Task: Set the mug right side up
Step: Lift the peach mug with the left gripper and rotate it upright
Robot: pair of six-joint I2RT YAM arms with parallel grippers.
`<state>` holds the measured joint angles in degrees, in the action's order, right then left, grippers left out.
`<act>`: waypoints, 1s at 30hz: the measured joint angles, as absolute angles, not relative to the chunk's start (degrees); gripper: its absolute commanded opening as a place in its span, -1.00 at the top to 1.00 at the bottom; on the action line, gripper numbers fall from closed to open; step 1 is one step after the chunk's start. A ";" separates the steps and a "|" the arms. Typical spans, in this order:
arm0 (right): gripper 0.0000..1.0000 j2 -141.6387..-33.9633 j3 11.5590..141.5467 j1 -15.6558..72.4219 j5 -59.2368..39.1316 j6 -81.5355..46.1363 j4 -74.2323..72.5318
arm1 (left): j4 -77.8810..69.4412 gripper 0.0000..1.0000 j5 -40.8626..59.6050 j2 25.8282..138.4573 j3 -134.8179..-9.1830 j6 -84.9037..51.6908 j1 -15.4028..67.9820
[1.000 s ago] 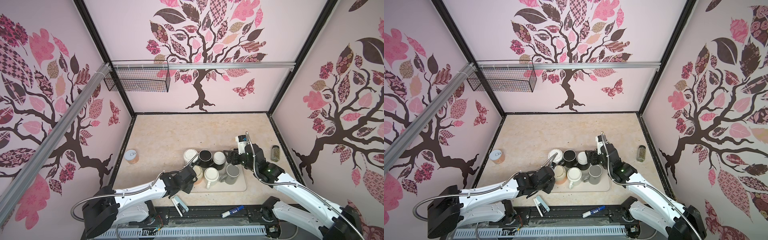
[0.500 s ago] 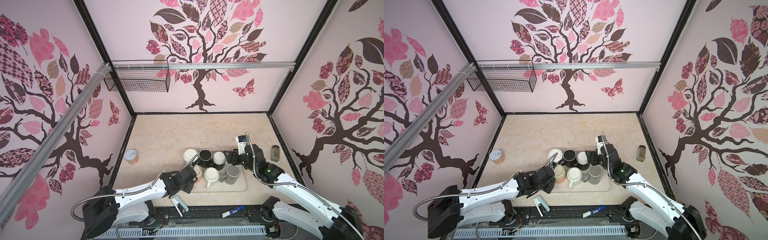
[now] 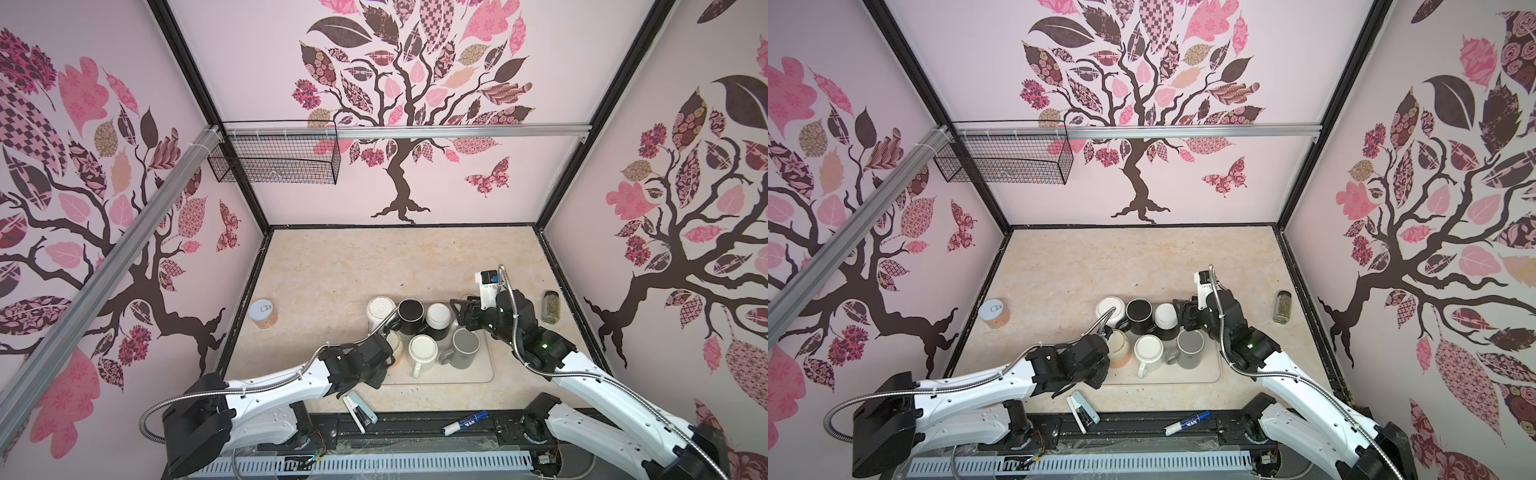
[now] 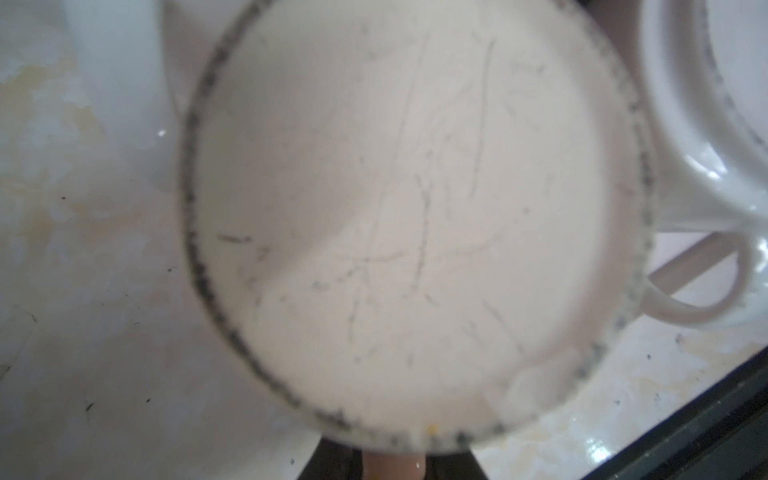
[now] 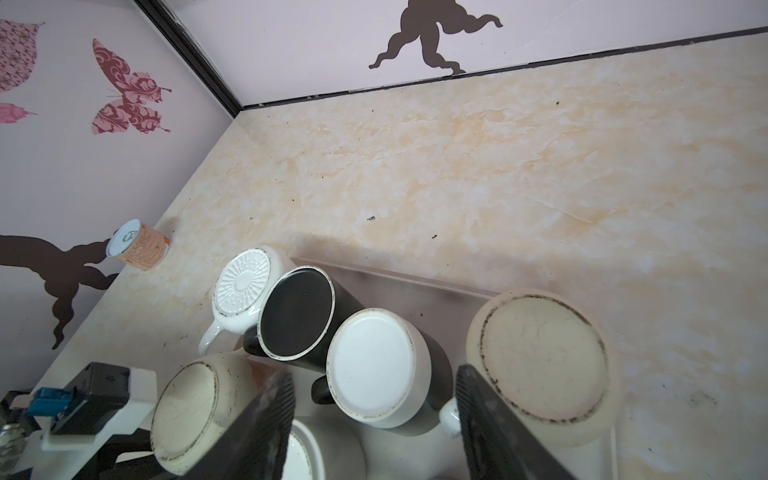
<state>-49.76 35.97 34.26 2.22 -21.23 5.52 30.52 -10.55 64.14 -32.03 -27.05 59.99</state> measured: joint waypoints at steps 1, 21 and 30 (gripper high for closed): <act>-0.27 -49.21 35.97 34.26 1.91 -21.30 5.58 | 31.92 1.00 -10.83 62.72 -32.05 -27.11 60.75; -0.12 -45.32 27.73 34.30 -19.07 -38.76 -10.35 | 38.13 1.00 -17.50 44.12 -44.75 -28.40 62.35; -0.10 -47.03 25.50 36.12 -27.27 -50.30 -23.38 | 23.90 1.00 -17.34 45.32 -45.71 -28.53 57.36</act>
